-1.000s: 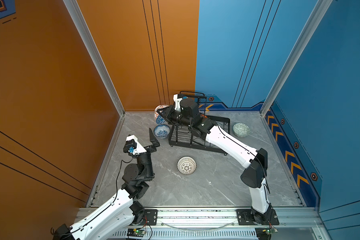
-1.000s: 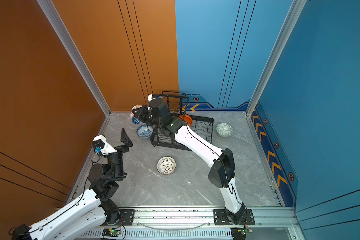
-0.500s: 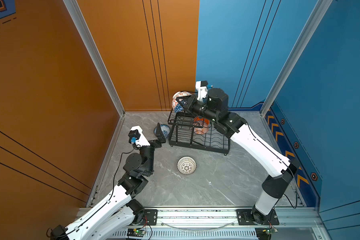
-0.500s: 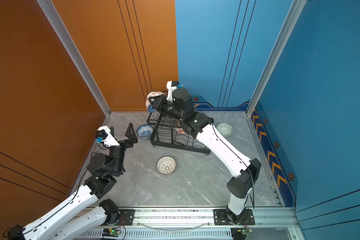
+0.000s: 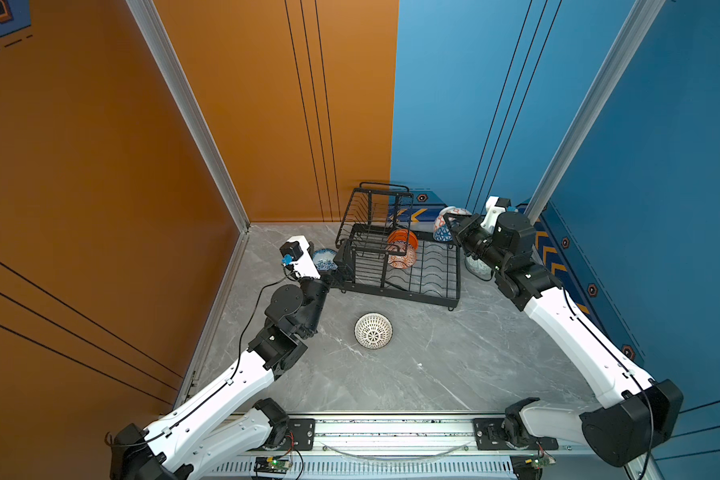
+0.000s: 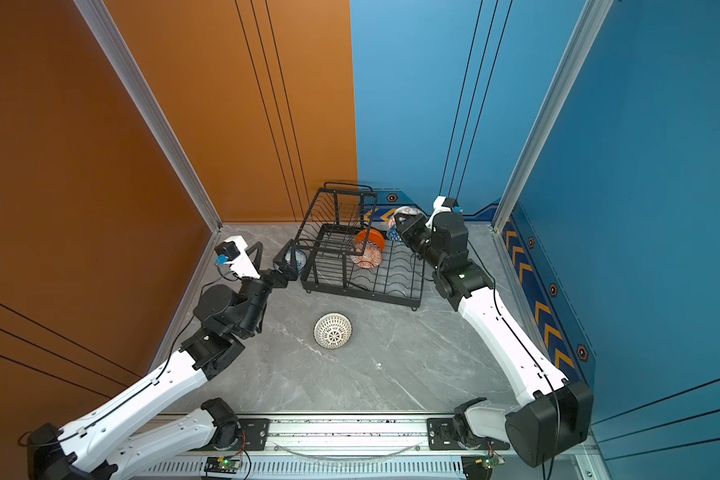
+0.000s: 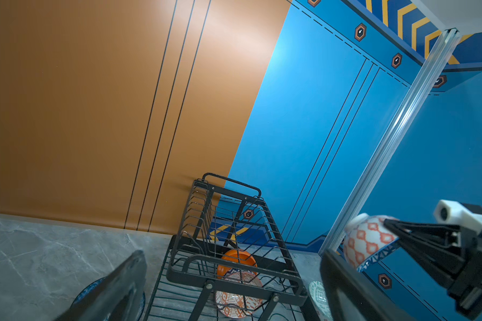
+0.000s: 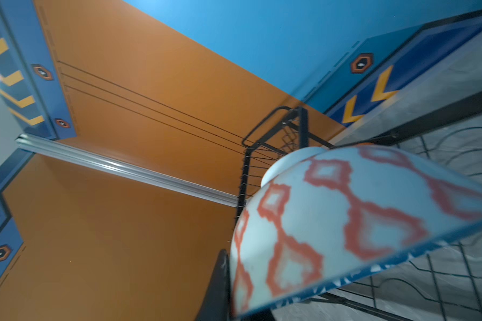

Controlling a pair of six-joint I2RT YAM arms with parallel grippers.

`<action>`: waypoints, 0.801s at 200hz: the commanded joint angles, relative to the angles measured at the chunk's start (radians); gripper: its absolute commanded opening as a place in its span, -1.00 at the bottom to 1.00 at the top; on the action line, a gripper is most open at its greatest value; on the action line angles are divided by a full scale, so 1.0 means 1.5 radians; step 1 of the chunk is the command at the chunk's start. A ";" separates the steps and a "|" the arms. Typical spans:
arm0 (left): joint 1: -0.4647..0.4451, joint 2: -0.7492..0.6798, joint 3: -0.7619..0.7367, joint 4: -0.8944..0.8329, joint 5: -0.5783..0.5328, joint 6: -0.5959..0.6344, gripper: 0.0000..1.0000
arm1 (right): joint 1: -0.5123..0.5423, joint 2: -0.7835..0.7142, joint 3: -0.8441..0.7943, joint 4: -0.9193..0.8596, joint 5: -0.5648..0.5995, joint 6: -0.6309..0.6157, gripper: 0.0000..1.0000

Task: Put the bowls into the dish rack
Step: 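Carry the bowl over the rack and lower it beside the patterned bowl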

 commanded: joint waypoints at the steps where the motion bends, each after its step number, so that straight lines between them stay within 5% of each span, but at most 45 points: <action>1: -0.013 0.009 0.023 -0.005 0.024 -0.026 0.96 | -0.025 -0.032 -0.062 0.106 0.017 0.044 -1.00; 71: -0.022 0.042 0.034 -0.005 0.049 -0.071 0.96 | -0.033 0.073 -0.168 0.314 -0.008 0.131 -1.00; 160: 0.012 0.096 0.071 -0.024 0.108 -0.121 0.96 | 0.041 0.199 -0.182 0.453 0.032 0.179 -1.00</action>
